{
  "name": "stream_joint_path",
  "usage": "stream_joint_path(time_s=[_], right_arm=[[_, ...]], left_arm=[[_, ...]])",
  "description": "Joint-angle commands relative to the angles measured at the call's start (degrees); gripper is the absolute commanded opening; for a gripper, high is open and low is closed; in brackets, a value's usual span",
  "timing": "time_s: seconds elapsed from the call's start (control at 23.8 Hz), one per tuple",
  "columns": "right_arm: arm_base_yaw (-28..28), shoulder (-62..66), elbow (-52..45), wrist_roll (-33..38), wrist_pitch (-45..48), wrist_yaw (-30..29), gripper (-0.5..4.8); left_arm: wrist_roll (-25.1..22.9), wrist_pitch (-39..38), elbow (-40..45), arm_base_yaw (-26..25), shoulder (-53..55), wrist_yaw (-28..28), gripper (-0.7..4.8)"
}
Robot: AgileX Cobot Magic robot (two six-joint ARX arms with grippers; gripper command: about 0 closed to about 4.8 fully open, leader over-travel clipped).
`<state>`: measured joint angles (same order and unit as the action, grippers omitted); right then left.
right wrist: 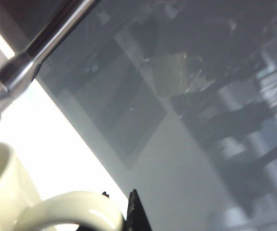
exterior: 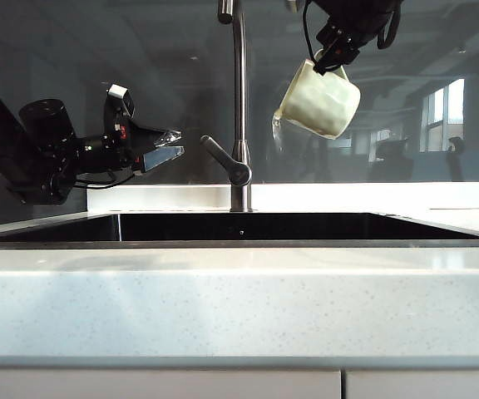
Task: Pick up the mug next to the sink, go to the faucet to get some water, pour the water into the sink, and finally put the mug back to its place.
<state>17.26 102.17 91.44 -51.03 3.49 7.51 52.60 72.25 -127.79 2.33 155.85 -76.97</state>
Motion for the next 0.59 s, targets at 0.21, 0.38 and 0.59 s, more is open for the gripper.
stream_joint_path(time_s=[0.21,0.38,0.59], right_arm=[[3.91,-1.36,0.94,-25.29,5.33,3.13,-0.01],[5.33,-1.36,0.94,-34.77,5.38,3.13,-0.01],[6.32,-1.36,0.94,-41.53,5.75,3.85,-0.01]], left_arm=[[0.35,0.72,-0.11,-0.09,-0.35,1.18,3.40],[0.35,0.74,-0.11,-0.09,-0.35,1.31,3.40],[0.37,0.72,-0.11,-0.09,-0.35,1.29,3.40]])
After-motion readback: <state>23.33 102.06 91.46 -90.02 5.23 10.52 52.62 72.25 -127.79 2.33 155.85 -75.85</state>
